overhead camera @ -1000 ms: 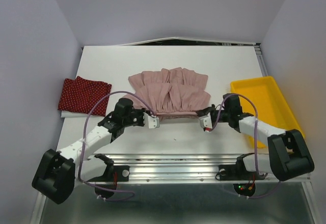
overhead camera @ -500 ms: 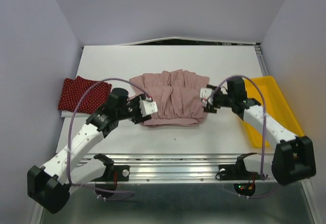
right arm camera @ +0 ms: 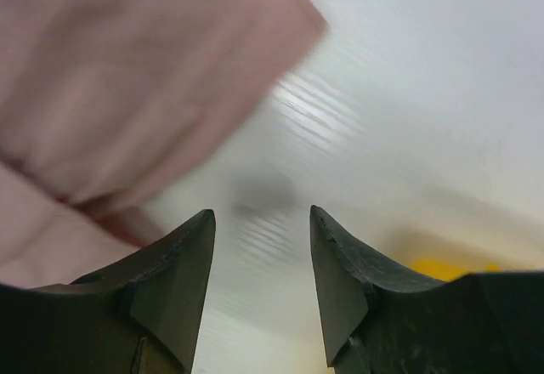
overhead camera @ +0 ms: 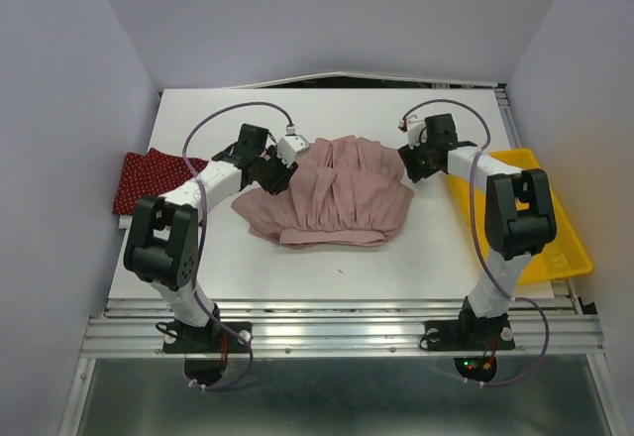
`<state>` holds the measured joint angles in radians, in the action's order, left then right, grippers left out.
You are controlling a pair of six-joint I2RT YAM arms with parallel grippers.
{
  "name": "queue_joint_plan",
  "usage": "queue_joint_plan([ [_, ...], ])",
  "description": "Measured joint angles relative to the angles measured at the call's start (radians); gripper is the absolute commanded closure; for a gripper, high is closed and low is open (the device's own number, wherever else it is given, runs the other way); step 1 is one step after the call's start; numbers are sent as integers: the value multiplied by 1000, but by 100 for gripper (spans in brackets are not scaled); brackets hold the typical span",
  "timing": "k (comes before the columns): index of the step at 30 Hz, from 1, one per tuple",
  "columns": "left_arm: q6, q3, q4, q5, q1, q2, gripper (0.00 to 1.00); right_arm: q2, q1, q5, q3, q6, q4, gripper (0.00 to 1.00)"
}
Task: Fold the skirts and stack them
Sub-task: Flatten the skirt out
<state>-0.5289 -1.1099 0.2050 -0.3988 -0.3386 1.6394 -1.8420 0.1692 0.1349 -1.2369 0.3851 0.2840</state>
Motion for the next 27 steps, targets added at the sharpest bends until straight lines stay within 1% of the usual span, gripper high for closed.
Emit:
queue_joint_plan([
  [4, -54, -5, 8, 41, 1, 89, 63, -79, -97, -113, -38, -21, 39, 45],
  [7, -98, 11, 14, 65, 0, 118, 67, -100, -135, -171, -69, -21, 49, 42],
  [10, -131, 76, 8, 71, 0, 106, 68, -109, -139, -188, -116, -18, 61, 39],
  [11, -148, 110, 0, 66, -2, 96, 70, -117, -136, -187, -150, -18, 71, 36],
  [15, -158, 227, 1, 76, -41, -14, 71, -149, -121, -148, -278, -28, 113, 32],
  [16, -158, 259, 4, 76, -68, -42, 71, -149, -113, -130, -303, -35, 131, 32],
  [18, -139, 320, 21, 71, -162, -111, 72, -148, -90, -80, -366, -49, 196, 32],
  [20, -122, 348, 33, 66, -275, -149, 71, -143, -55, -19, -423, -66, 269, 33],
  [23, -85, 347, 39, 48, -422, -174, 64, -119, -3, 40, -431, -79, 352, 34],
  [24, -72, 338, 48, 33, -449, -178, 60, -112, 14, 62, -430, -83, 394, 34],
  [27, -45, 284, 74, -9, -470, -180, 56, -107, 44, 110, -430, -88, 496, 34],
])
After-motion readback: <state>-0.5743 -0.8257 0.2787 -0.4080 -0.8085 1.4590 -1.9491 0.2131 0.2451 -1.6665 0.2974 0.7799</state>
